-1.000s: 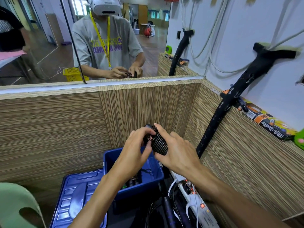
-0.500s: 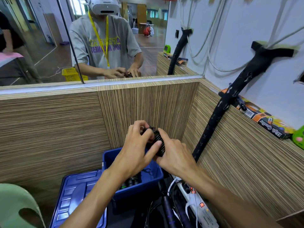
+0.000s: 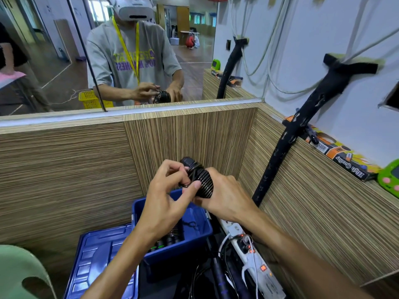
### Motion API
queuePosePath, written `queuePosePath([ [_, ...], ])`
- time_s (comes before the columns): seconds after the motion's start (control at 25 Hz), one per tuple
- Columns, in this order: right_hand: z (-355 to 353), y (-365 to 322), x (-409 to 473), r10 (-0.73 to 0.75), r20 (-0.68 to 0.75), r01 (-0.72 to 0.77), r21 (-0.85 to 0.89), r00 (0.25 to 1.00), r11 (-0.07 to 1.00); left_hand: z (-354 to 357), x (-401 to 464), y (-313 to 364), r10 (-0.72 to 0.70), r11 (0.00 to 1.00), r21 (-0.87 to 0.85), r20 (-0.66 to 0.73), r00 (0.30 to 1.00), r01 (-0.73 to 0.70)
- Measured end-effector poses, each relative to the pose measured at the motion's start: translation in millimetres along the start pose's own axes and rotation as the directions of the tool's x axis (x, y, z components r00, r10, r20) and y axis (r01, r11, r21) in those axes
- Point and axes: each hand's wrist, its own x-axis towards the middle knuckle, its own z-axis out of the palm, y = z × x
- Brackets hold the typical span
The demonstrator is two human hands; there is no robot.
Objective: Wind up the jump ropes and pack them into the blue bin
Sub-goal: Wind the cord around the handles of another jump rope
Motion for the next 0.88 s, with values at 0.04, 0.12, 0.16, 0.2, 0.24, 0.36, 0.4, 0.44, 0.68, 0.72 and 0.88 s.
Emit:
queuePosePath([
  [0.04,-0.4,-2.0,0.6,-0.002,0.013,0.002,0.015,1.0,1.0,-2.1,-0.6,-0.3,-0.001,1.0,-0.004,0.007,1.0,0.001],
  [0.12,-1.2,-5.6,3.1,-0.002,0.029,0.001,0.054,1.0,0.999,-3.0,-1.5,-1.4,-0.019,1.0,-0.002,0.0,1.0,0.019],
  [0.16,-2.6,-7.0,5.3,-0.003,0.015,0.002,0.075,1.0,0.997,-1.9,-1.0,-1.5,-0.028,0.999,0.014,-0.02,0.999,0.029],
  [0.2,-4.5,-8.2,7.4,-0.012,-0.012,0.013,0.095,1.0,0.995,0.5,0.0,-2.0,-0.028,0.999,0.041,-0.055,0.998,0.03],
  [0.24,-5.6,-9.3,9.3,-0.023,-0.047,0.028,0.109,0.999,0.994,3.8,1.0,-2.8,-0.015,0.997,0.074,-0.107,0.994,0.023],
  [0.36,-2.8,-18.3,7.6,-0.012,-0.141,0.029,0.119,0.99,0.992,13.7,2.0,-4.6,0.043,0.987,0.159,-0.287,0.957,0.003],
  [0.4,0.6,-21.5,5.9,-0.001,-0.159,0.021,0.125,0.987,0.992,17.3,1.3,-3.3,0.035,0.989,0.148,-0.328,0.944,0.015],
  [0.44,4.0,-25.0,3.1,0.002,-0.17,0.021,0.133,0.985,0.991,20.8,-0.4,-2.2,-0.012,0.994,0.097,-0.36,0.933,0.05],
  [0.68,28.5,-25.3,-4.7,0.036,-0.073,-0.02,0.21,0.997,0.978,34.4,3.5,-18.9,-0.457,0.888,-0.223,-0.316,0.832,0.403],
  [0.72,33.6,-24.0,-5.1,0.022,-0.018,-0.017,0.255,1.0,0.967,32.6,4.3,-27.5,-0.449,0.893,-0.193,-0.31,0.838,0.406],
  [0.88,34.8,-14.3,0.8,0.033,0.151,-0.106,0.507,0.988,0.856,23.5,4.3,-45.5,-0.371,0.928,-0.081,-0.311,0.875,0.364],
])
